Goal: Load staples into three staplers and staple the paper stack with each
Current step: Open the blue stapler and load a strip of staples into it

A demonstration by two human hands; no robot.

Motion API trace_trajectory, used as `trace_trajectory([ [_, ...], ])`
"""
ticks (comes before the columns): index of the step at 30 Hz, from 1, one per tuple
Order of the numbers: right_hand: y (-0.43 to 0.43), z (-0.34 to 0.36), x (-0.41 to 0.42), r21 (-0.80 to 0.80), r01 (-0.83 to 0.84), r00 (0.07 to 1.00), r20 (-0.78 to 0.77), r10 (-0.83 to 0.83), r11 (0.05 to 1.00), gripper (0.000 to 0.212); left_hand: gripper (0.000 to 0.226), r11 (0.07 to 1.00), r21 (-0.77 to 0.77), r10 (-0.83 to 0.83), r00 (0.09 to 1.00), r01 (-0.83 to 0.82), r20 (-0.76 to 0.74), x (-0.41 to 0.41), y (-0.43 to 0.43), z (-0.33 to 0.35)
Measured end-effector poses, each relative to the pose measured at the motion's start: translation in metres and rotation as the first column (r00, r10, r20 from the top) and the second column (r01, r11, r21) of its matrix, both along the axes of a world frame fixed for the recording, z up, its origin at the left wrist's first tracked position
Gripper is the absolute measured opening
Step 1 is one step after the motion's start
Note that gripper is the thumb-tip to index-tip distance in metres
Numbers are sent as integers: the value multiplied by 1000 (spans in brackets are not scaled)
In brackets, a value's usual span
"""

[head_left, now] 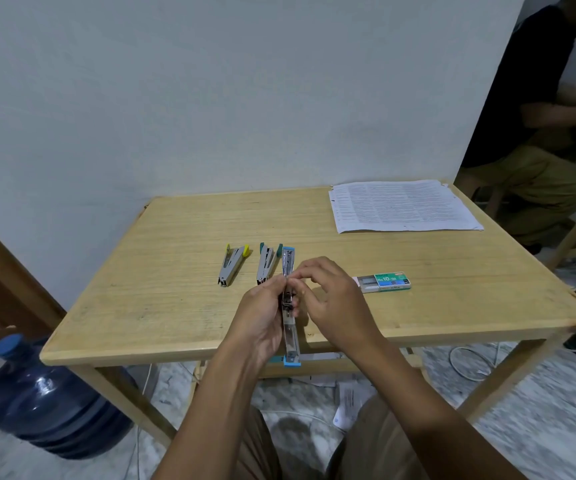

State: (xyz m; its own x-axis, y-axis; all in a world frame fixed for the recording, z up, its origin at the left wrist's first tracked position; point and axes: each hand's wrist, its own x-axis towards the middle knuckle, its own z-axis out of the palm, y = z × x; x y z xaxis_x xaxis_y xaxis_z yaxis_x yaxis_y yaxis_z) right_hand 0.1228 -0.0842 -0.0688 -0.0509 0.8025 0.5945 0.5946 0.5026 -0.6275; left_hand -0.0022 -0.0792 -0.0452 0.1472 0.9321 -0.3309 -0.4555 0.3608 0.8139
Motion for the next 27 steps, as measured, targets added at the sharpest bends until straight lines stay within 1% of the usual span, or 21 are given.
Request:
trace_trajectory([
  [3, -3, 0, 0, 77, -58, 998, 19, 57, 995, 14, 30, 999, -33, 26, 999, -27, -33, 0, -1, 0],
  [6, -7, -3, 0, 125, -168, 986, 34, 165, 978, 10, 33, 996, -66, 50, 998, -52, -29, -4, 1, -1],
  [8, -11, -5, 0, 84, -218, 976, 33, 216, 972, 8, 35, 996, -74, 41, 999, -43, -26, -7, 3, 1],
  [12, -11, -3, 2, -41, -217, 969, -129, 210, 975, 15, 35, 998, -57, -8, 1000, 9, 15, -7, 2, 5],
  [13, -9, -1, 3, -69, -203, 972, -136, 192, 977, 19, 34, 998, -53, -13, 1000, 15, 20, -8, 2, 5],
  [14, -8, 0, 4, -98, -182, 980, -102, 172, 978, 23, 32, 999, -51, -15, 1000, 17, 23, -8, 2, 5],
  [17, -5, 5, 9, -133, -108, 983, 135, 126, 985, 36, 28, 998, -56, -1, 1000, 2, 23, -8, 1, 7],
  [21, -2, 16, 15, -59, -85, 929, 356, 100, 995, 41, 29, 999, -38, -13, 1000, 13, -8, -10, 2, 6],
  [24, -1, 25, 17, -27, -77, 871, 485, 80, 997, 44, 27, 999, -11, -31, 999, 31, -34, -12, 3, 3],
  [27, 2, 30, 20, 0, -41, 831, 555, 34, 999, 47, 23, 997, 40, -64, 996, 66, -62, -12, 4, 4],
])
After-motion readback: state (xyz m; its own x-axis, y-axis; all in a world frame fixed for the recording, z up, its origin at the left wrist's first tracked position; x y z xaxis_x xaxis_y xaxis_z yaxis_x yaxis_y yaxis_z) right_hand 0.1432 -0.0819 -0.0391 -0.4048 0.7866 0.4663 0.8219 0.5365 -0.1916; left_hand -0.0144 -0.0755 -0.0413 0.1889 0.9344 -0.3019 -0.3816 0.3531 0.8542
